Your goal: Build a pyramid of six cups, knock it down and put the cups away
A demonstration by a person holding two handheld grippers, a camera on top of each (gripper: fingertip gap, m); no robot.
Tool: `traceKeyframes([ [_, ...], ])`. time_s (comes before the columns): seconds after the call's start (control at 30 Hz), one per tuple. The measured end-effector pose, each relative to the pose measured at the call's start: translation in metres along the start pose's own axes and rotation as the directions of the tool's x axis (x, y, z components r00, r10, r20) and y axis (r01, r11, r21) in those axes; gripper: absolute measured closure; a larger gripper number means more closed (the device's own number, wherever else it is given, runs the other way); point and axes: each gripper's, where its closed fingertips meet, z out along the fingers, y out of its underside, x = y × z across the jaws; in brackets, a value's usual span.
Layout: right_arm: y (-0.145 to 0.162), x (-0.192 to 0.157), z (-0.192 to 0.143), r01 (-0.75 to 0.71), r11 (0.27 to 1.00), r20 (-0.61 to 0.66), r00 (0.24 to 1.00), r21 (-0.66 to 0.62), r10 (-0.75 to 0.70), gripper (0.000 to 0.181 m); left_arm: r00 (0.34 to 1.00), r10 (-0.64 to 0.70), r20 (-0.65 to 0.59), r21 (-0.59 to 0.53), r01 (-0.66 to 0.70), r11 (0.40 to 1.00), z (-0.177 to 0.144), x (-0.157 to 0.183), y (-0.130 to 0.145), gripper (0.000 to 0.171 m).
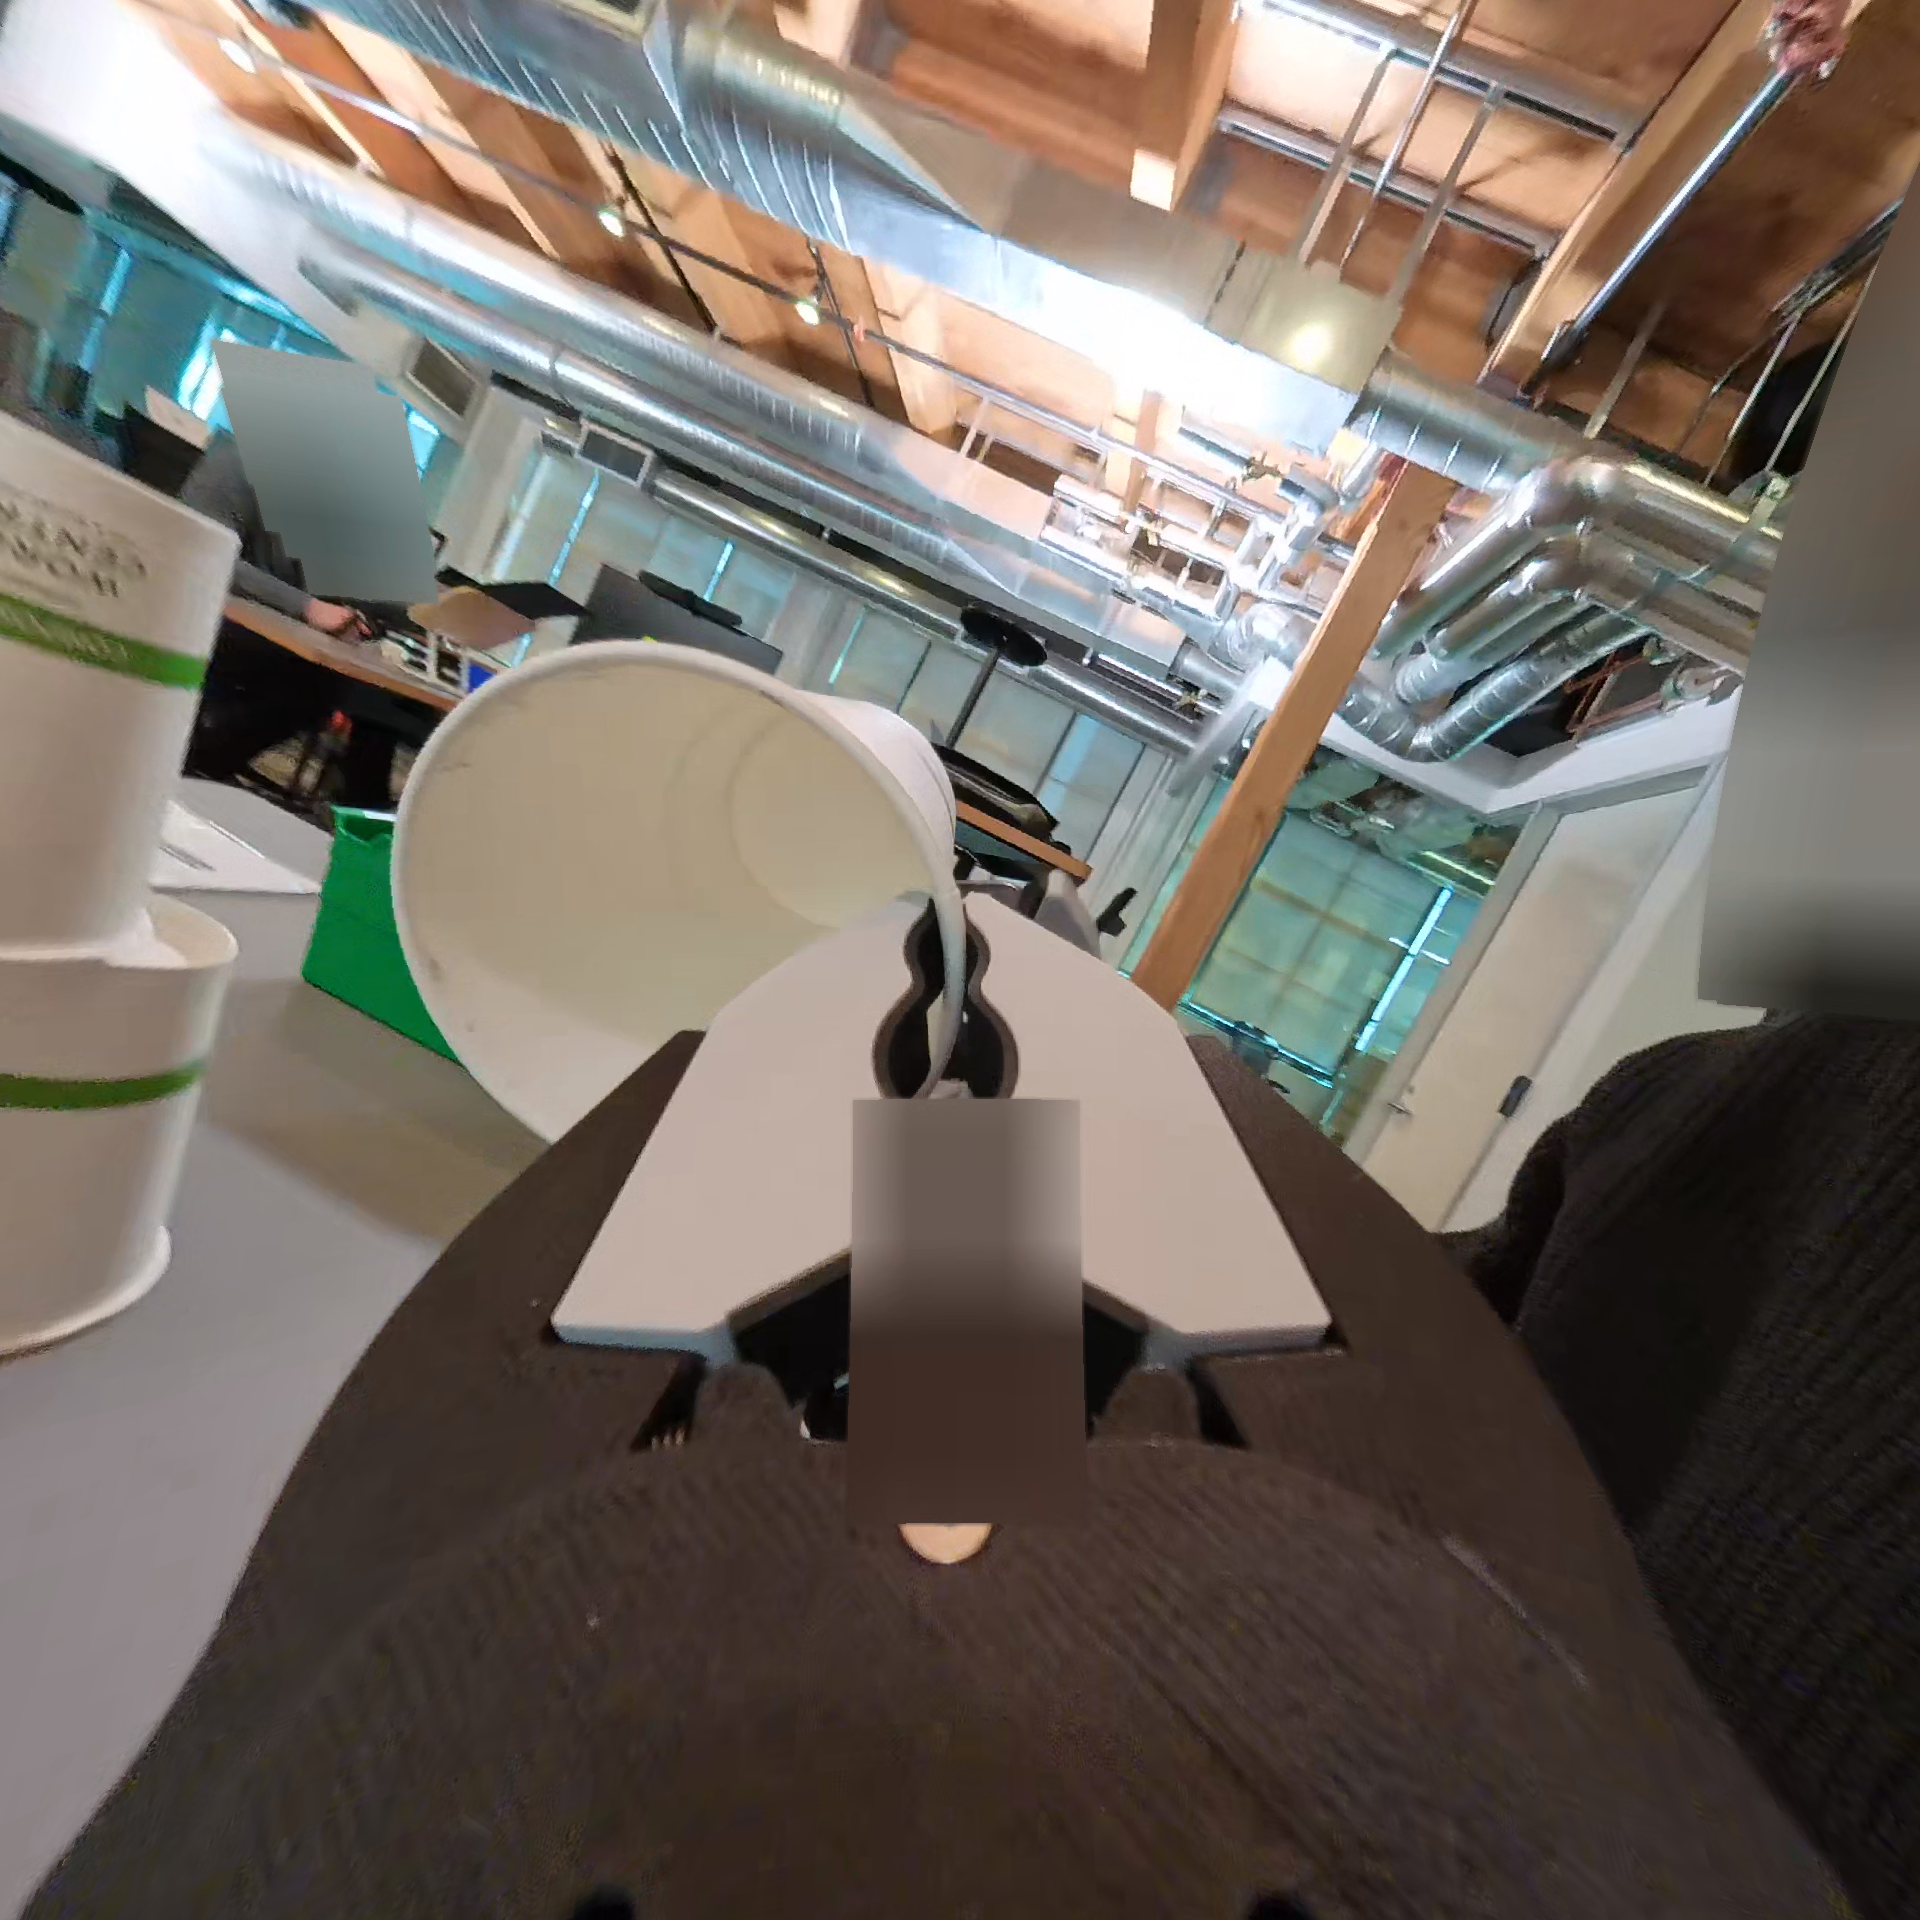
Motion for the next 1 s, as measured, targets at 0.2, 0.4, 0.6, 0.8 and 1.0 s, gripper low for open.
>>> traceKeyframes([
  [0.2,0.001,0.022,-0.006,-0.092,0.996,-0.059,0.994,0.014,0.092,0.099,0.999,-0.029,-0.018,-0.097,0.028,0.995,-0.003,-0.011,0.020,0.170],
  [0.4,0.008,0.036,-0.008,-0.115,0.993,-0.114,0.987,-0.020,0.112,0.100,0.998,-0.061,-0.007,-0.164,0.059,0.985,-0.007,-0.024,0.037,0.170],
  [0.6,0.002,0.050,-0.016,-0.137,0.991,-0.174,0.975,0.011,0.136,0.100,0.999,-0.032,0.035,-0.212,0.039,0.977,-0.011,-0.035,0.046,0.148],
  [0.8,-0.002,0.064,-0.024,-0.167,0.985,-0.220,0.961,0.029,0.170,0.100,0.997,-0.017,0.076,-0.207,0.032,0.978,-0.014,-0.046,0.044,0.144],
  [1.0,0.005,0.060,-0.020,-0.133,0.991,-0.220,0.968,-0.028,0.124,0.100,0.996,-0.023,0.083,-0.200,0.039,0.979,-0.016,-0.049,0.043,0.146],
])
